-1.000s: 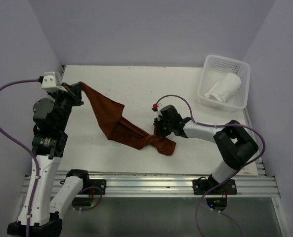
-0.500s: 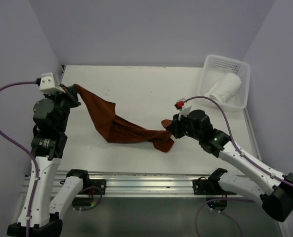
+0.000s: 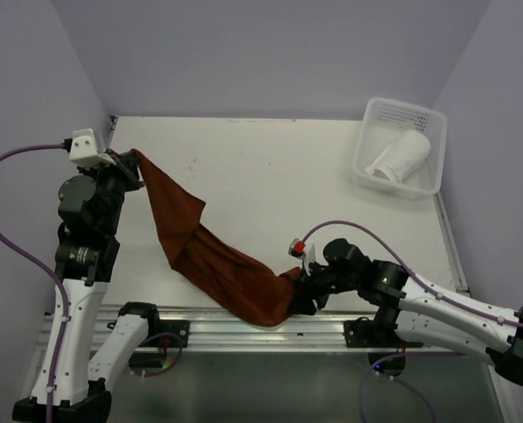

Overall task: Roll the towels
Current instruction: Flatten the towel

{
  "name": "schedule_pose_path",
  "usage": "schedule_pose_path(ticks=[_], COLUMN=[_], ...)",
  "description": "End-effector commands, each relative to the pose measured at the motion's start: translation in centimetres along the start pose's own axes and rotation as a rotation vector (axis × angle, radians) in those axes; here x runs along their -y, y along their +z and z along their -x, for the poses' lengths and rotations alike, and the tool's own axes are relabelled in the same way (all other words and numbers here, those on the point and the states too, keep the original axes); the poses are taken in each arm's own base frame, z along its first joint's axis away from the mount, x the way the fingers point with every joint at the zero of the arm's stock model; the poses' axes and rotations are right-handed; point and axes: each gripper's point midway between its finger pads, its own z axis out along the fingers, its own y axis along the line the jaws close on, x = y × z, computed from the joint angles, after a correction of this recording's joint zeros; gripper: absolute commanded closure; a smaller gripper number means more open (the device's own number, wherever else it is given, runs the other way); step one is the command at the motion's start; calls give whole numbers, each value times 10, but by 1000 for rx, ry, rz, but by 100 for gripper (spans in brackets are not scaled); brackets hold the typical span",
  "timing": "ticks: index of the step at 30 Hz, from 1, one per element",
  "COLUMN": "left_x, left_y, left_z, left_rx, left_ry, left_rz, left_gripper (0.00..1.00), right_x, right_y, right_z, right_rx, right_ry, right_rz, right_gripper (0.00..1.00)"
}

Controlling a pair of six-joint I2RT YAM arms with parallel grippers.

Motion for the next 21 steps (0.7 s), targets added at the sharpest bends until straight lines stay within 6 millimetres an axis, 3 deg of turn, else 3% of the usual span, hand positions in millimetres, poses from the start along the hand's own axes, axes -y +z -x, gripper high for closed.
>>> schedule_pose_path(ticks=[1, 3, 7, 11, 12, 13, 16, 17, 21], left_x=[7, 12, 14, 14, 14, 15, 17, 17, 17], left_y=[0, 1, 1, 0, 0, 0, 0, 0, 1], left_z=[12, 12, 7, 4, 3, 3, 0, 1, -1], left_rx=[40, 42, 32, 25, 21, 20, 12, 15, 10], left_ry=[6, 4, 3, 6, 6, 6, 2, 2, 2], left_rz=[-33, -64, -79, -81, -84, -87, -99, -100, -102], left_gripper=[100, 100, 100, 100, 100, 100, 100, 100, 100], right_x=[10, 37, 61, 70, 67, 74, 73, 72, 72], right_y=[-2, -5, 1, 24, 28, 42, 56, 67, 98], right_z=[18, 37, 71, 96, 107, 102, 119, 116, 117], right_rx=[45, 125, 223, 198, 204, 154, 162, 140, 79], right_ry=[-12, -1, -8, -58, -67, -58, -83, -86, -102], right_rz=[-100, -268, -407, -440, -426, -427, -396, -363, -299], right_gripper=[47, 40, 43, 62, 64, 64, 52, 48, 45])
